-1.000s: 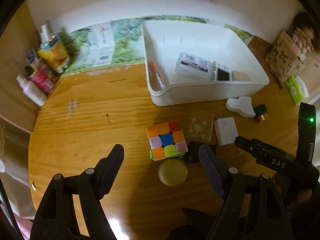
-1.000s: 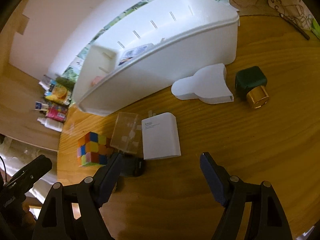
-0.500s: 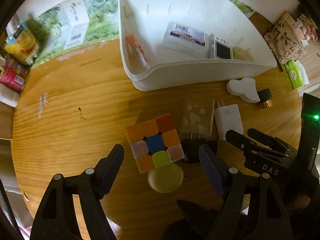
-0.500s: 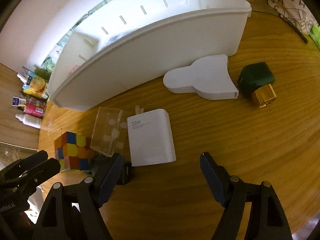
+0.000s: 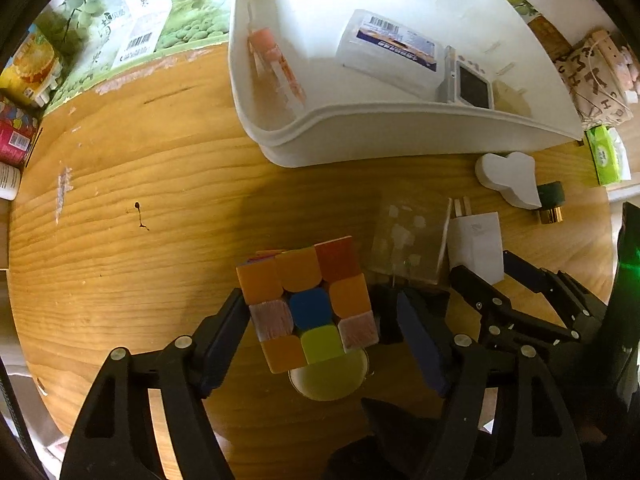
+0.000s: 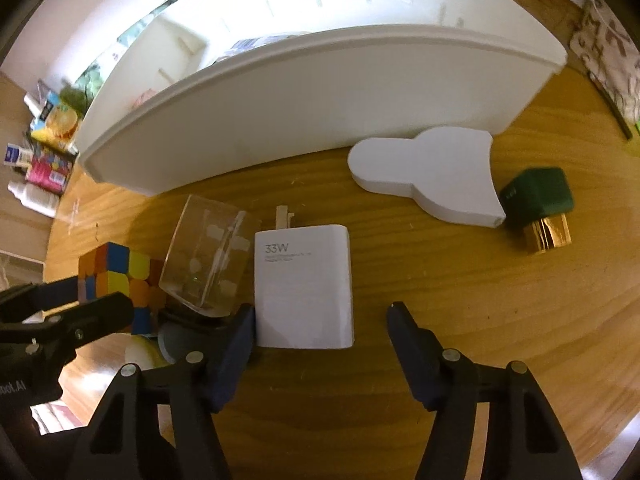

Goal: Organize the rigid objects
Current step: 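Grasp the Rubik's cube with the left tool while the right tool grasps the white charger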

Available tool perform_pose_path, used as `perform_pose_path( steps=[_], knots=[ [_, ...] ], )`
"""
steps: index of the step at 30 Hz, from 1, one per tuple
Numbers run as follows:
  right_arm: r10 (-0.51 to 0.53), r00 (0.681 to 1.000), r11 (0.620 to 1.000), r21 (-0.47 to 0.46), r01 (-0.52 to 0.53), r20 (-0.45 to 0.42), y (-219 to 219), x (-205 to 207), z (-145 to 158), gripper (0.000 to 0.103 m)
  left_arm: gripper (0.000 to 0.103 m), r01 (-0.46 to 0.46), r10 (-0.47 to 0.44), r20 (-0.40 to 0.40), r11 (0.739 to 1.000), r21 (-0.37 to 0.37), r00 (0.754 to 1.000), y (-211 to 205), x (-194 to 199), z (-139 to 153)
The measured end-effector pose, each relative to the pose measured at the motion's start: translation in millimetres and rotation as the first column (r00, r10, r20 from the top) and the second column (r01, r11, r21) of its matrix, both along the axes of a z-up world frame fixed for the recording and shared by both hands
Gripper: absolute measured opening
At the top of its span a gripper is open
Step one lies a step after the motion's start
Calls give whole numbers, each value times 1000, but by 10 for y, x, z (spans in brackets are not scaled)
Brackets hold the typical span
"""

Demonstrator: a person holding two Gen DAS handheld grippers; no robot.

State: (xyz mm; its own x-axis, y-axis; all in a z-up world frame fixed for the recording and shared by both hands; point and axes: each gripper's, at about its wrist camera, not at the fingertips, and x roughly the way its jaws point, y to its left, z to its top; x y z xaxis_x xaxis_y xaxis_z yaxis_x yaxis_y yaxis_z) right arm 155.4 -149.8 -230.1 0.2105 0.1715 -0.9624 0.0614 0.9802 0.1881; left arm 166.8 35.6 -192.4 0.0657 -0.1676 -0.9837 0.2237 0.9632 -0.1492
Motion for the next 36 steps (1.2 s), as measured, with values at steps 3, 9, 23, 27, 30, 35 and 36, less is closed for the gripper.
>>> perform_pose_path(
  steps=[3,9,23,27,30,35,36],
  knots=[
    [27,1000,999,-21,-27,5,99,60,3,60,69,-14,14,-7,1000,3,1000,7,18,-33],
    [60,998,998,-31,-59,16,160,93,9,49,65,-37,36,-24,999,-17,999,71,54,-78],
    [47,999,998,-43,-48,-9,161,-89,70,48,64,-54,52,-31,996,-72,998,270,29,-65],
    [28,1000,998,-54,-29,-12,136,-201,117,48,63,-63,58,-46,992,-113,997,360,7,-67],
    [17,1000,997,-72,-17,-1,118,-368,177,48,63,-74,69,-42,987,-140,997,437,-15,-41],
    [7,1000,995,-98,-5,20,166,-567,294,47,63,-65,63,-15,981,-182,998,577,-23,32],
    [7,1000,995,-103,-4,26,185,-618,322,47,63,-64,62,-14,980,-189,998,602,-37,66]
  ],
)
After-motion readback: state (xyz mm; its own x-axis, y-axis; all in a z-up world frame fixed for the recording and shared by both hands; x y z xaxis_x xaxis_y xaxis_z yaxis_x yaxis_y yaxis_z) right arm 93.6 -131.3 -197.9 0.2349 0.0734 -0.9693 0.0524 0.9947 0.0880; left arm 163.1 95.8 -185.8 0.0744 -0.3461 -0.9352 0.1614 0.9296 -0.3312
